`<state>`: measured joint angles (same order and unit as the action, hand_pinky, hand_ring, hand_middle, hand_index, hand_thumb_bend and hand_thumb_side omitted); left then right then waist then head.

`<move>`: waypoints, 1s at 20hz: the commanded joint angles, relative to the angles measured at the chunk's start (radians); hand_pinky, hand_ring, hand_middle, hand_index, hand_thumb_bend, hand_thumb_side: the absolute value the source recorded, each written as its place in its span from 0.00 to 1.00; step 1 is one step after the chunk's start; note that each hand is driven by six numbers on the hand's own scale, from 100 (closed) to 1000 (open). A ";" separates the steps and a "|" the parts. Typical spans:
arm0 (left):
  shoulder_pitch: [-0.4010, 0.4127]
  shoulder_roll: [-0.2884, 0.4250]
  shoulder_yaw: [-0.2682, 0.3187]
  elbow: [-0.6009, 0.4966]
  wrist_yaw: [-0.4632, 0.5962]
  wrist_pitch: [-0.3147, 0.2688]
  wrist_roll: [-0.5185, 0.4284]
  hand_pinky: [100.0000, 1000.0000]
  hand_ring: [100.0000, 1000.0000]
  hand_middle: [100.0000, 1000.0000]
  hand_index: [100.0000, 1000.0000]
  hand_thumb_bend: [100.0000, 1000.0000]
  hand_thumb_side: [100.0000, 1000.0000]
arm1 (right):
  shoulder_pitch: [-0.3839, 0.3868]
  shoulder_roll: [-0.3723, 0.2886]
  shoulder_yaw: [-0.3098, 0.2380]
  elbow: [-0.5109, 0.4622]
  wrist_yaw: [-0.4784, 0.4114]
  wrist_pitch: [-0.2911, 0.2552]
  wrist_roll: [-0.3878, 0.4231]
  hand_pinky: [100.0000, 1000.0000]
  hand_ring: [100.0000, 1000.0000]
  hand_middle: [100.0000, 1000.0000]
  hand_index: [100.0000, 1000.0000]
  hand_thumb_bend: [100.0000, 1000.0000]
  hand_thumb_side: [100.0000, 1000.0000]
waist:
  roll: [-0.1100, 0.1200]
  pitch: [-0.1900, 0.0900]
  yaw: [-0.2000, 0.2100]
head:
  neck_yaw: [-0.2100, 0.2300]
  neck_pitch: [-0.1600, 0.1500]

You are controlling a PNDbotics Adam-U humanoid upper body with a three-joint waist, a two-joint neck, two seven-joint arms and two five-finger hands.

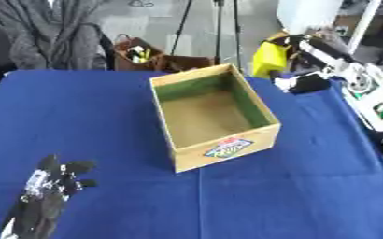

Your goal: Pick up objects on the table and place them in the box.

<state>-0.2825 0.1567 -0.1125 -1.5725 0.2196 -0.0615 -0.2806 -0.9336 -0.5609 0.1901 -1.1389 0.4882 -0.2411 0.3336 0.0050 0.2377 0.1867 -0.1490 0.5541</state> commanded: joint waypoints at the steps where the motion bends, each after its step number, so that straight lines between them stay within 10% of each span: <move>1: -0.007 0.004 -0.004 -0.014 0.004 -0.001 -0.005 0.71 0.91 0.66 0.61 0.21 1.00 | -0.036 0.031 0.028 -0.003 0.050 -0.024 0.040 0.50 0.65 0.15 0.17 0.00 0.11 | 0.003 -0.022 0.001 | -0.007 0.007; 7: -0.008 0.000 -0.007 -0.014 0.005 0.000 -0.008 0.71 0.91 0.66 0.61 0.21 1.00 | -0.039 0.108 0.066 0.059 0.160 -0.070 0.101 0.55 0.69 0.19 0.22 0.00 0.06 | 0.005 -0.023 0.002 | -0.014 0.005; 12: -0.009 -0.002 -0.006 -0.014 0.005 0.000 -0.008 0.71 0.91 0.66 0.61 0.21 1.00 | -0.028 0.139 0.075 0.115 0.232 -0.108 0.134 0.62 0.75 0.29 0.31 0.00 0.24 | 0.003 -0.021 -0.002 | -0.013 0.002; 14: -0.010 -0.002 -0.006 -0.015 0.005 0.001 -0.009 0.71 0.91 0.66 0.61 0.21 1.00 | -0.026 0.144 0.079 0.122 0.252 -0.126 0.150 0.71 0.82 0.53 0.56 0.00 0.39 | 0.002 -0.020 -0.004 | -0.012 0.002; 17: -0.011 -0.003 -0.006 -0.015 0.005 0.001 -0.009 0.71 0.91 0.66 0.61 0.21 1.00 | -0.025 0.146 0.077 0.124 0.268 -0.144 0.162 0.71 0.82 0.53 0.59 0.00 0.41 | 0.001 -0.020 -0.006 | -0.011 0.002; 18: -0.010 -0.003 -0.006 -0.015 0.005 0.001 -0.009 0.71 0.91 0.66 0.61 0.21 1.00 | -0.025 0.146 0.076 0.122 0.270 -0.146 0.160 0.85 0.94 0.88 0.87 0.28 0.62 | 0.000 -0.020 -0.006 | -0.010 0.002; 20: -0.010 -0.002 -0.005 -0.014 0.005 0.002 -0.008 0.71 0.91 0.66 0.61 0.21 1.00 | -0.026 0.138 0.070 0.103 0.278 -0.143 0.134 0.86 0.96 0.93 0.92 0.38 0.63 | -0.004 -0.022 -0.010 | -0.006 0.002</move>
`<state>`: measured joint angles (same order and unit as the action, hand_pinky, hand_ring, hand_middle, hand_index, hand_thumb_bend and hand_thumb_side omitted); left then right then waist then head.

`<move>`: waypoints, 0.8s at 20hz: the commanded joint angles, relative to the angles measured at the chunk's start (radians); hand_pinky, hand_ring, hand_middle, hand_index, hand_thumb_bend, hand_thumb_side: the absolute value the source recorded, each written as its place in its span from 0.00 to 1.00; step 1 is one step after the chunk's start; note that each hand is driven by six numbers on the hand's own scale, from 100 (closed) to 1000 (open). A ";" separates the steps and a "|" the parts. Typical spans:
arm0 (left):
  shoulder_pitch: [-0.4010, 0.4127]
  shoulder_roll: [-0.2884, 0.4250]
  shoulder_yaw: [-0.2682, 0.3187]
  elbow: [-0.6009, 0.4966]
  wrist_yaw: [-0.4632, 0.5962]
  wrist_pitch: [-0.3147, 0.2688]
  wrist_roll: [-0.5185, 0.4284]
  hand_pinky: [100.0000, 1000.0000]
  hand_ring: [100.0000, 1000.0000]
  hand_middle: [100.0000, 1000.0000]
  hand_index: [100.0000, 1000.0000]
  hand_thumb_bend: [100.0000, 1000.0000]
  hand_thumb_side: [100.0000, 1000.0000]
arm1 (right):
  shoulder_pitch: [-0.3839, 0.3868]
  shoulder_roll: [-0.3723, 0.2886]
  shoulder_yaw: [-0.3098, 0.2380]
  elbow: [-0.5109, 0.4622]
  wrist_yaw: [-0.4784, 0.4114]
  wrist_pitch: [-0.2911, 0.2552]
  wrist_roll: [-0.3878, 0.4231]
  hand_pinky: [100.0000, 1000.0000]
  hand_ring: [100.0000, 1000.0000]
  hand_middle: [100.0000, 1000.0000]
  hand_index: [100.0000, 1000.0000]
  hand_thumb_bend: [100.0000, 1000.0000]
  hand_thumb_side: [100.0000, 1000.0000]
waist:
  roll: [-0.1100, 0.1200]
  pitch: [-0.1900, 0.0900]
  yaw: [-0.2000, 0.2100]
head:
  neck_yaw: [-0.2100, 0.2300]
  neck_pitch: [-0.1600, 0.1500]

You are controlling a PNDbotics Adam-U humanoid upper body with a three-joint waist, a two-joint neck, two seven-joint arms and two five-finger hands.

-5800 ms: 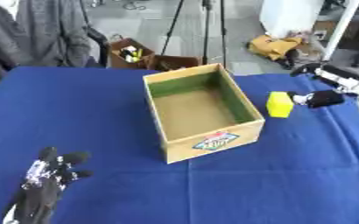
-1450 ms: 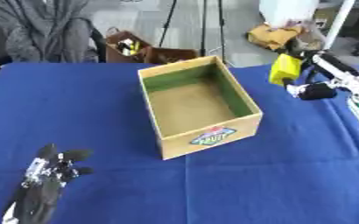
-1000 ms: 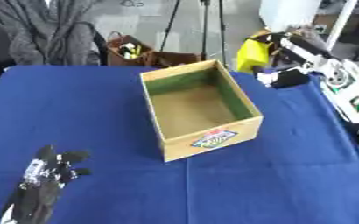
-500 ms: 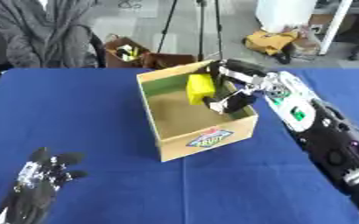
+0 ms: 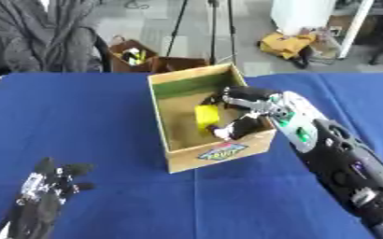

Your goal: Pick up objects on the table and place them in the box.

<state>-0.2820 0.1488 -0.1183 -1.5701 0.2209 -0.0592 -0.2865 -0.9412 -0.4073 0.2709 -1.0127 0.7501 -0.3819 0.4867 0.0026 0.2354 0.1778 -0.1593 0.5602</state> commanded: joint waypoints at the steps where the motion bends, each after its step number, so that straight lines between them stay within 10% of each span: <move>1: -0.010 0.006 0.001 -0.016 0.003 -0.001 -0.002 0.71 0.91 0.66 0.61 0.21 1.00 | -0.018 -0.019 -0.012 -0.033 0.020 0.004 -0.039 0.87 0.96 0.94 0.93 0.40 0.63 | -0.002 -0.020 -0.003 | 0.006 -0.005; 7: -0.008 0.007 0.002 -0.015 0.003 0.000 -0.002 0.71 0.91 0.66 0.61 0.21 1.00 | -0.016 -0.033 -0.012 -0.081 0.042 0.046 -0.125 0.88 0.96 0.96 0.95 0.48 0.62 | -0.005 -0.025 -0.015 | 0.014 -0.005; 11: -0.005 0.008 0.008 -0.014 0.003 -0.001 0.004 0.71 0.91 0.66 0.61 0.21 1.00 | 0.005 -0.066 -0.011 -0.175 -0.002 0.065 -0.211 0.84 0.94 0.89 0.89 0.27 0.56 | -0.006 -0.028 -0.037 | 0.032 -0.005; 16: 0.002 0.012 0.026 -0.014 0.001 -0.004 0.019 0.71 0.91 0.66 0.62 0.21 1.00 | 0.113 -0.163 -0.037 -0.430 -0.281 0.152 -0.334 0.72 0.88 0.79 0.83 0.01 0.54 | -0.007 -0.028 -0.084 | 0.077 -0.007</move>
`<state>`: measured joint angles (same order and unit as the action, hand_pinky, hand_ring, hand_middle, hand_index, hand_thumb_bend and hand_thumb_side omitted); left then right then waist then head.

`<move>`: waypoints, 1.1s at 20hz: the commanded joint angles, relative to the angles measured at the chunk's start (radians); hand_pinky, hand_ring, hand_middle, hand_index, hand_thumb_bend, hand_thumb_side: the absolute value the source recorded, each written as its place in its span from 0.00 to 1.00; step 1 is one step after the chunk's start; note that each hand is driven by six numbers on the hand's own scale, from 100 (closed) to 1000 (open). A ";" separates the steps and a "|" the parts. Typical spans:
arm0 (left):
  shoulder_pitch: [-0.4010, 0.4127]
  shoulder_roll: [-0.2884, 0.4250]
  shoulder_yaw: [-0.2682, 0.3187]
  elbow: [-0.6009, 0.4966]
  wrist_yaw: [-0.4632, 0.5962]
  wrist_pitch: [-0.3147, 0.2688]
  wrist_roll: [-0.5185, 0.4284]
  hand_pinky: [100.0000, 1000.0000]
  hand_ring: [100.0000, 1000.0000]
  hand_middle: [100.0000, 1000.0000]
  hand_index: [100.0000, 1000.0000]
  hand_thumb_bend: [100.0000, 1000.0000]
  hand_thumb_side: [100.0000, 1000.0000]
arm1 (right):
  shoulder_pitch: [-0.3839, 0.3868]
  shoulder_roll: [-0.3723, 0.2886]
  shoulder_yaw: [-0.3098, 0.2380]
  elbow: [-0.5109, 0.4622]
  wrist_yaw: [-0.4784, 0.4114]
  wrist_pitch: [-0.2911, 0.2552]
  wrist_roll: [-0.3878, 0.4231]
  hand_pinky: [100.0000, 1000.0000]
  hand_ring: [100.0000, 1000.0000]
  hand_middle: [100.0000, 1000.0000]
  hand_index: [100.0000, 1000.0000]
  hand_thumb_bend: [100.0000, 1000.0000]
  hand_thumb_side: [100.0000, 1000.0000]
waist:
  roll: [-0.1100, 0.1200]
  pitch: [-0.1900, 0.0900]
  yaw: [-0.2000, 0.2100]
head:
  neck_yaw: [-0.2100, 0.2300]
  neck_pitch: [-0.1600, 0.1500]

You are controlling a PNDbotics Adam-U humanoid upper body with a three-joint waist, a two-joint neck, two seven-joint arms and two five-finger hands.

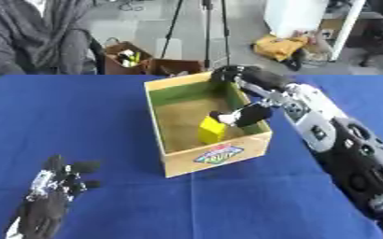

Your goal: Pick up objects on the table and place them in the box.

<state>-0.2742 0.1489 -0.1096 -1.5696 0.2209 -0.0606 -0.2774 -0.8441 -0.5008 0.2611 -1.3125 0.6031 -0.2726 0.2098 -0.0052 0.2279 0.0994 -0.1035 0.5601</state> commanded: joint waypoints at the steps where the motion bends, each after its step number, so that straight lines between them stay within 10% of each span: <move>1: -0.004 0.013 0.022 -0.015 0.001 -0.004 0.015 0.71 0.91 0.66 0.62 0.21 1.00 | 0.053 -0.086 -0.041 -0.192 -0.214 0.071 -0.087 0.69 0.88 0.77 0.81 0.00 0.59 | 0.001 -0.020 -0.017 | 0.033 -0.007; 8: -0.003 0.019 0.064 -0.023 -0.003 -0.016 0.055 0.71 0.91 0.66 0.62 0.21 1.00 | 0.399 -0.099 -0.156 -0.563 -0.698 0.177 -0.216 0.63 0.86 0.71 0.75 0.00 0.82 | 0.017 -0.014 -0.081 | 0.102 -0.016; 13: 0.008 0.020 0.090 -0.024 -0.002 -0.020 0.083 0.70 0.91 0.66 0.62 0.21 1.00 | 0.574 -0.008 -0.215 -0.612 -0.784 0.196 -0.277 0.61 0.84 0.67 0.73 0.00 0.94 | 0.033 -0.012 -0.125 | 0.148 -0.006; 22: 0.024 0.016 0.101 -0.022 0.003 -0.028 0.108 0.70 0.91 0.65 0.61 0.20 1.00 | 0.669 0.150 -0.239 -0.523 -0.760 0.193 -0.300 0.60 0.82 0.62 0.65 0.00 0.98 | 0.053 -0.015 -0.155 | 0.187 0.026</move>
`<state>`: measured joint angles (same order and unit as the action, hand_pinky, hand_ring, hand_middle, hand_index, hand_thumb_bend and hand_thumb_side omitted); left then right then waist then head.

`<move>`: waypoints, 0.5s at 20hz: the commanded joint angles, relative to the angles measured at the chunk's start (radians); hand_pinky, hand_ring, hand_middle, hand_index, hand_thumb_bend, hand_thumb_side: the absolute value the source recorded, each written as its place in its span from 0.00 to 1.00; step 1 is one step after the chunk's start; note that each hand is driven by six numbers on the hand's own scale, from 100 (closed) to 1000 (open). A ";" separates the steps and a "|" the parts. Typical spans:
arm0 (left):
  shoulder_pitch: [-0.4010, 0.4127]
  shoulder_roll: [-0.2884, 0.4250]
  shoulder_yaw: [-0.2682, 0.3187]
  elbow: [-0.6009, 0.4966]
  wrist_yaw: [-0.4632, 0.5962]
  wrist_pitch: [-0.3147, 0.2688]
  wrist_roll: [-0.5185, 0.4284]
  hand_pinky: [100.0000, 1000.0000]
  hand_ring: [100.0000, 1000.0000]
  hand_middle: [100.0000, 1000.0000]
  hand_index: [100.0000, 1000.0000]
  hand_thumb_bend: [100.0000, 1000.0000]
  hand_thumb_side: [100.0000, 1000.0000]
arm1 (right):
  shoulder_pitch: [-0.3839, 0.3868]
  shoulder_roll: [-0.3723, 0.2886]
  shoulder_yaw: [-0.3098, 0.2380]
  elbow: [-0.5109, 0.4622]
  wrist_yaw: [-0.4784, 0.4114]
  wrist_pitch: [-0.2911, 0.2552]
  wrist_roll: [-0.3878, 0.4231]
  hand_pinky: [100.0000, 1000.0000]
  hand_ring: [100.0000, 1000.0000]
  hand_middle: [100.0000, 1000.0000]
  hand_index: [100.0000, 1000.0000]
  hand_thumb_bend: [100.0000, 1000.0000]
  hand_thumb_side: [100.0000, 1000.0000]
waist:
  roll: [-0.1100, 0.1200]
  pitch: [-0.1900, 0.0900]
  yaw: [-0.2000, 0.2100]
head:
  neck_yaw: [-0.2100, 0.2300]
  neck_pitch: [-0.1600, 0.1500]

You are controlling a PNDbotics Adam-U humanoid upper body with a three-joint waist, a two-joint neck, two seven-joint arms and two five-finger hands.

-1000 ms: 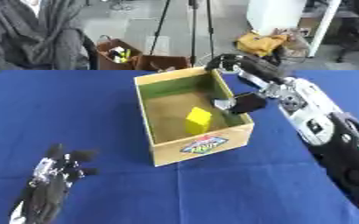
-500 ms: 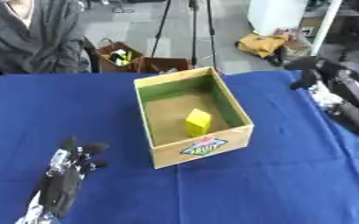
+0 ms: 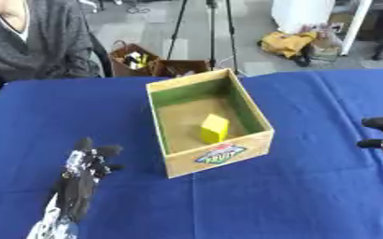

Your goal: Pick up objects on the table and place them in the box.

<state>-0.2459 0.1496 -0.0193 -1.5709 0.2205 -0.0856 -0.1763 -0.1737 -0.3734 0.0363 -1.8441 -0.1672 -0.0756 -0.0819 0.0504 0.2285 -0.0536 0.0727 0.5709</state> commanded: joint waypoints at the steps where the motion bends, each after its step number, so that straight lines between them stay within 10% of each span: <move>1: -0.002 0.014 0.010 -0.020 0.004 -0.003 0.008 0.70 0.91 0.65 0.61 0.20 1.00 | 0.002 0.034 -0.016 0.016 0.011 -0.006 -0.011 0.59 0.82 0.62 0.65 0.00 0.97 | -0.001 -0.016 -0.003 | 0.014 0.020; 10: 0.005 0.010 0.010 -0.018 0.006 -0.006 0.011 0.70 0.91 0.65 0.61 0.20 1.00 | 0.018 0.073 -0.014 0.047 0.016 -0.013 -0.014 0.59 0.81 0.61 0.64 0.00 0.98 | 0.007 -0.016 -0.013 | 0.023 0.041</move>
<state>-0.2370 0.1492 -0.0192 -1.5708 0.2240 -0.0897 -0.1686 -0.1493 -0.2945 0.0301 -1.7908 -0.1571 -0.0862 -0.0952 0.0602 0.2283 -0.0672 0.0952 0.6049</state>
